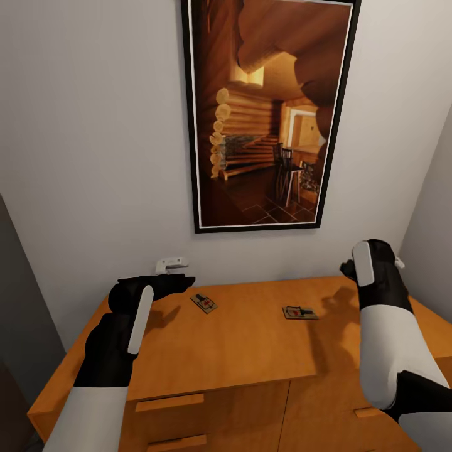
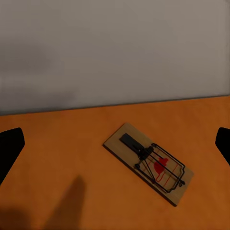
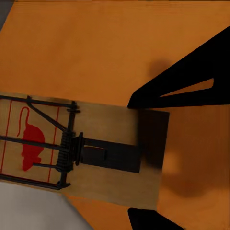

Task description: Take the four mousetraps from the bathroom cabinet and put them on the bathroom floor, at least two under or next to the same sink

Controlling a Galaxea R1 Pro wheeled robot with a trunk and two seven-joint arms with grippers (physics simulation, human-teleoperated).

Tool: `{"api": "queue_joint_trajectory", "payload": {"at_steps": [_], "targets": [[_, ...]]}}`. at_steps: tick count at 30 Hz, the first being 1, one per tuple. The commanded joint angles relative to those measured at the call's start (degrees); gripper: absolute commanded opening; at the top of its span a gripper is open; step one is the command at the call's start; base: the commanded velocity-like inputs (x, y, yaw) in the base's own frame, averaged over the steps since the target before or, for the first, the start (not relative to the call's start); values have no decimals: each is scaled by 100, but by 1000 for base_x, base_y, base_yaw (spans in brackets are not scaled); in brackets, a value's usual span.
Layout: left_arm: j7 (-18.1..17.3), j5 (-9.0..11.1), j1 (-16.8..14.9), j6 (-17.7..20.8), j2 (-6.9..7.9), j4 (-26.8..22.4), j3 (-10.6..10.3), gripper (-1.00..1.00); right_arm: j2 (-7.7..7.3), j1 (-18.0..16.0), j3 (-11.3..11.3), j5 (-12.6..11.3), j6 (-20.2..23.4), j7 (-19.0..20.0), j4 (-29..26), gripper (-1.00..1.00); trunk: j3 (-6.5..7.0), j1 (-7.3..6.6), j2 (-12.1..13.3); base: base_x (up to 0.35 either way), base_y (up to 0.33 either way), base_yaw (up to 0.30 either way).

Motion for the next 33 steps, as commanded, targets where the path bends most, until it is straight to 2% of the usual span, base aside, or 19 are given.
{"api": "queue_joint_trajectory", "payload": {"at_steps": [1, 19, 33], "targets": [[9, 29, -5, 25, -2, -3, 2, 100, 1, -4, 0, -83, 14, -56, -49, -100, -7, 0, -4, 0, 0, 0], [9, 13, -5, 25, -2, -11, 4, 100, 69, 27, 31, -71, 14, -49, -299, -100, -7, 0, -4, 0, 0, 0], [9, -3, -5, 25, -2, -11, 13, 100, -4, 37, 27, -65, 14, -25, -319, -100, -7, 0, -4, 0, 0, 0]]}}
